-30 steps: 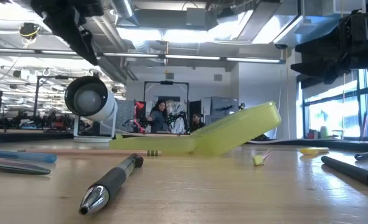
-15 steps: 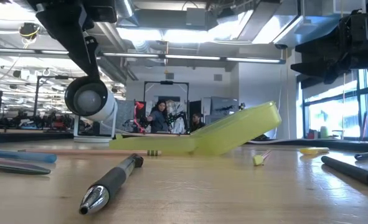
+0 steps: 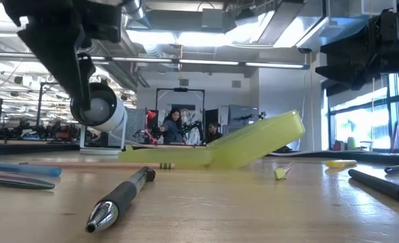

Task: Pick & place school supplies into a supply box
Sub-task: Put the pink pencil into the yellow supply box, then put the yellow pen into the yellow supply box

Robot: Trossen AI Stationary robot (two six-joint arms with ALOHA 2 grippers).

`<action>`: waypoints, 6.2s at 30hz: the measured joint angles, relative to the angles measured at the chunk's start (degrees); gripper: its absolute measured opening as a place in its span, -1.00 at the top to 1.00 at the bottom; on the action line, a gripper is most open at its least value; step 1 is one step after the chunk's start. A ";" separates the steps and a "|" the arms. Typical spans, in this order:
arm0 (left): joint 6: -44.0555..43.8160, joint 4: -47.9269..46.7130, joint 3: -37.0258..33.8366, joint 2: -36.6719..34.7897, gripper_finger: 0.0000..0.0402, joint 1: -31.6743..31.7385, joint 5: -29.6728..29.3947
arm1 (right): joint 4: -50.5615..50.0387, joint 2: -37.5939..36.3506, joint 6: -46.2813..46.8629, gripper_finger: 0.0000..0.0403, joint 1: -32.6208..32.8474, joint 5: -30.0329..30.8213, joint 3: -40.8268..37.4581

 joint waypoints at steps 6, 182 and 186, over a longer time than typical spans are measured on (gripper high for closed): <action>-1.12 -0.24 -0.02 2.50 -0.73 0.00 0.40 | -0.19 0.02 6.37 -0.95 -0.02 2.74 0.00; -20.21 43.23 14.43 30.53 0.73 21.18 -3.10 | -1.50 0.02 9.56 -0.95 0.00 10.45 0.00; -20.25 43.23 14.43 30.53 0.67 21.18 -3.01 | -1.50 0.02 9.58 -0.95 0.00 10.44 0.00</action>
